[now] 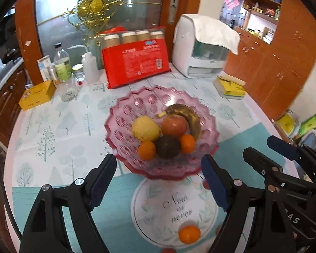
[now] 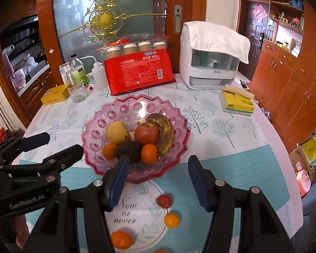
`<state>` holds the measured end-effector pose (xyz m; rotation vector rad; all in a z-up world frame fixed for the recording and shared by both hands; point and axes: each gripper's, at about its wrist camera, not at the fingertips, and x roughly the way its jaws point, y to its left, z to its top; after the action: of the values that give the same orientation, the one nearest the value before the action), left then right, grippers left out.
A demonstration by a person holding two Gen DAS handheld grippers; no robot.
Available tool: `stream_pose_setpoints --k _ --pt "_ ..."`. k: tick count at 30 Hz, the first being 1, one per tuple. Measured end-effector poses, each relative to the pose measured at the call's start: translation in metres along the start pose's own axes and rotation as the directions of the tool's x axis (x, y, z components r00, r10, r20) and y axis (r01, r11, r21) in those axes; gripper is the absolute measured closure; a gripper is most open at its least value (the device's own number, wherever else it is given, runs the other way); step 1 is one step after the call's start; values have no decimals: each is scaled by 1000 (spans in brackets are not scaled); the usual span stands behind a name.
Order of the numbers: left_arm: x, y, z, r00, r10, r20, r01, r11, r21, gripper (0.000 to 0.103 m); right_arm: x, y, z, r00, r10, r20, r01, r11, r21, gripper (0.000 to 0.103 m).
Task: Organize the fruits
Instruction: 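Withdraw both tools from the bowl toward the remaining oranges on the table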
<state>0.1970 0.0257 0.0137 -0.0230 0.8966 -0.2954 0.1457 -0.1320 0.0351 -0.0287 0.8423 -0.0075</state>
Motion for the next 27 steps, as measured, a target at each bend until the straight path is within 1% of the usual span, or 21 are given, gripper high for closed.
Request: stream_pose_setpoints --k 3,5,7,11,14,16,21,24,27 --pt "-4 -4 -7 999 -35 -35 36 999 18 21 -16 -1 -7 1000 15 7 -15 1000 1 45" --pt "-7 -6 -11 998 -52 -46 53 998 21 19 -24 -2 -11 1000 10 6 -10 1000 1 45" --pt "-9 -8 -15 997 -57 -54 58 998 20 14 -33 -3 -15 1000 -1 10 1 1000 -2 45" --pt "-12 -13 -21 996 -63 -68 65 997 38 10 -49 -8 -27 1000 -7 9 7 1000 0 45" --pt "-13 -19 -27 994 -69 -79 75 995 68 7 -58 -16 -38 1000 -10 2 9 1000 22 45" --pt "-11 -24 -32 993 -76 -88 84 992 91 3 -60 -23 -48 1000 -18 -9 19 999 38 45" --pt "-4 -37 -48 990 -73 -119 91 983 157 3 -57 -39 -78 997 -51 -53 55 994 89 45" --pt "-2 -49 -64 992 -57 -110 81 970 229 3 -52 -44 -99 994 -54 -92 65 991 115 45" --pt "2 -58 -76 991 -57 -122 89 956 280 3 -46 -48 -119 991 -51 -128 69 988 139 45"
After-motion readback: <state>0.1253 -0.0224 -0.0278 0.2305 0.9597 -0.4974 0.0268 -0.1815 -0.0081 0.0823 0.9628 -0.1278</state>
